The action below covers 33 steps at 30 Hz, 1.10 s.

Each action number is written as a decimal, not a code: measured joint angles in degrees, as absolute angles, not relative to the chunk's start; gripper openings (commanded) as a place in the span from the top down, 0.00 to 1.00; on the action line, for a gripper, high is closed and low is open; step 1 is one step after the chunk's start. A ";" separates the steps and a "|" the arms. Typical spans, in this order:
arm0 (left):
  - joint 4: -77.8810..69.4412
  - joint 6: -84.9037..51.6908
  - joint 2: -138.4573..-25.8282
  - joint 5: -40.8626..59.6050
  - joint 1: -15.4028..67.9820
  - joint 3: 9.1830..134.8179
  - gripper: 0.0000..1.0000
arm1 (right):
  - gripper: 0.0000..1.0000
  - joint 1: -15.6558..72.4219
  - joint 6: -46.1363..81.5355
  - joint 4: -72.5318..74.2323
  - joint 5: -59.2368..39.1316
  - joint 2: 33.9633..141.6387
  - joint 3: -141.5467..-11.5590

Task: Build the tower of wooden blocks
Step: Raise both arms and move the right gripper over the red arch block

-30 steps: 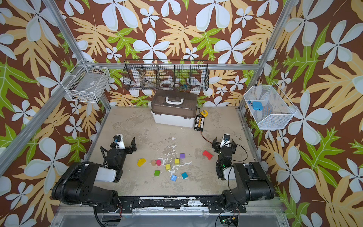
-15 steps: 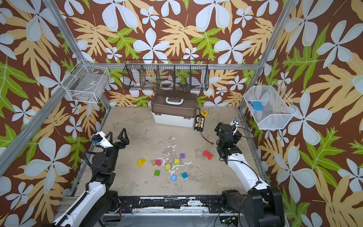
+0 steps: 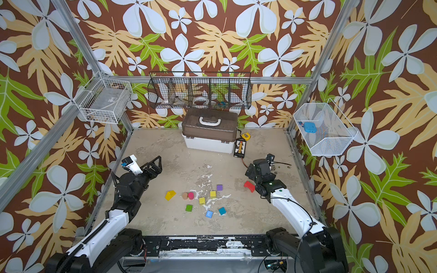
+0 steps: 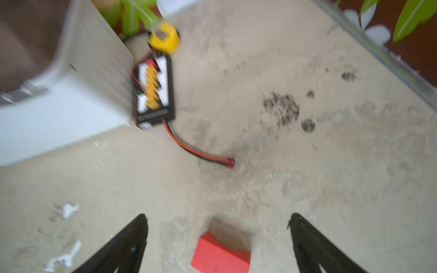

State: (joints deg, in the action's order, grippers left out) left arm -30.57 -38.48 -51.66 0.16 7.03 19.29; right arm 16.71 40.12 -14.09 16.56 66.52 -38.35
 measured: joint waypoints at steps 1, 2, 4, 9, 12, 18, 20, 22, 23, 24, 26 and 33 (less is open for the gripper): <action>-29.89 -38.44 -51.90 0.01 7.20 19.92 0.00 | 0.08 18.63 40.62 -14.50 17.43 67.20 -38.35; -29.61 -38.41 -51.99 -0.05 7.40 20.32 0.00 | 0.08 20.10 40.88 -14.68 17.87 67.55 -38.35; -29.08 -38.13 -51.79 -0.64 7.68 20.73 0.00 | 0.08 22.52 42.72 -14.98 18.70 68.31 -38.15; -27.86 -37.58 -49.76 -1.98 8.05 20.38 0.00 | 0.10 23.29 47.18 -15.14 19.46 69.73 -35.55; -28.03 -37.39 -48.14 -2.72 8.23 19.75 0.00 | 0.10 23.35 49.56 -15.33 19.44 71.37 -34.50; -28.12 -37.39 -47.99 -3.42 8.36 19.38 0.00 | 0.11 23.38 51.03 -14.61 18.70 75.31 -34.72; -28.08 -37.39 -48.58 -3.46 8.38 19.38 0.00 | 0.11 23.38 51.20 -14.55 18.13 76.55 -34.94; -28.08 -37.39 -49.12 -3.46 8.40 19.40 0.00 | 0.12 23.38 51.22 -14.20 17.74 77.65 -35.11; -28.05 -37.39 -49.36 -3.44 8.40 19.46 0.00 | 0.13 23.40 51.33 -14.17 17.63 78.13 -35.27; -28.05 -37.39 -49.56 -3.44 8.40 19.55 0.00 | 0.13 23.46 51.62 -14.09 17.39 78.46 -35.38; -28.05 -37.41 -49.78 -3.44 8.40 19.64 0.00 | 0.14 23.64 51.64 -13.96 17.17 78.67 -35.48; -27.99 -37.41 -49.52 -3.42 8.40 19.64 0.00 | 0.16 25.32 51.59 -13.65 16.93 80.09 -36.93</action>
